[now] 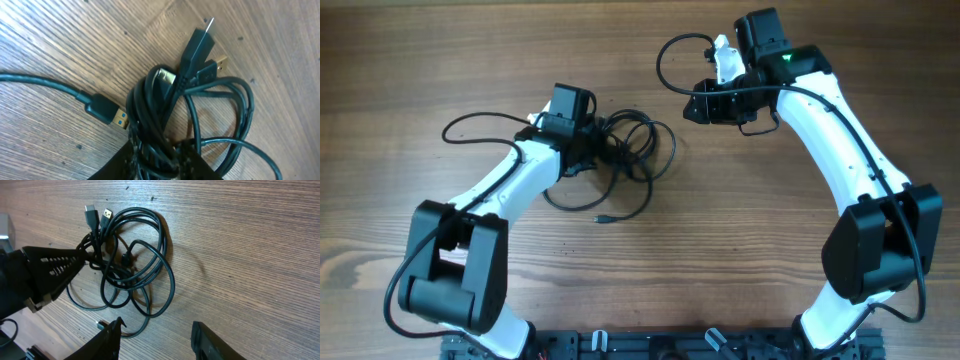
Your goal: Untangle cables
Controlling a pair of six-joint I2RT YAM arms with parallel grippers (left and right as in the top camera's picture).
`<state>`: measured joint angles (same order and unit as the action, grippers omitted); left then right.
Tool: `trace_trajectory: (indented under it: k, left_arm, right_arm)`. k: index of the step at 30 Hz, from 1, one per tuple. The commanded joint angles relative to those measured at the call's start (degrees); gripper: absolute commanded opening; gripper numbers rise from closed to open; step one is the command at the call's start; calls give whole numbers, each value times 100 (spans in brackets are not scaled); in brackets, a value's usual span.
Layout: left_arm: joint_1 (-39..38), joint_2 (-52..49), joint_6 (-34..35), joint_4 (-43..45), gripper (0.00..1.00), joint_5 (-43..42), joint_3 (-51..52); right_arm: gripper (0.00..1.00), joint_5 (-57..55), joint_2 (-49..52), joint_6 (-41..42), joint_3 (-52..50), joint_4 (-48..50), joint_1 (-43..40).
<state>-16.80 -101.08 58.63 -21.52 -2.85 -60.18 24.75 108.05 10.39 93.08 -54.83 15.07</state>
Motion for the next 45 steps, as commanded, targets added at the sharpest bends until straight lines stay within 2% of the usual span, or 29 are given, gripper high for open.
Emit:
trace_trajectory:
  k: [1,8,13,16,19,22,27,31,39,45]
  left_arm:
    - [-221,-315,61,15,30,35,-79]
    - [-269,-560,61,105,31,22,-79]
    - [-269,-557,59,398,31,-678,-81]
    - [-269,-557,55,372,38,-1180,-81]
    - [-269,-557,46,236,45,-1259,-81]
    - [-269,-557,33,229,46,-1257,-81]
    - [-271,-560,33,223,38,-780,-81]
    - [-271,-560,35,245,38,-232,-81]
    - [-271,-560,35,444,37,111,-81]
    - [-289,-560,37,549,23,122,-81]
  right_arm:
    - [48,-105,-199,15,-33,-7,-9]
    - [48,-190,-199,15,-33,-9,-9]
    - [48,-190,-199,15,-33,-7,-9]
    - [48,-192,-199,13,-33,-9,-9]
    - [48,-236,-199,13,-33,-9,-9]
    - [48,-234,-199,15,-33,-24,-9]
    - [48,-234,-199,15,-33,-59,-9]
    - [48,-236,-199,13,-33,-76,-9]
    - [49,-254,-199,13,-33,-74,-9]
    - [49,-251,-199,13,-33,-90,-9]
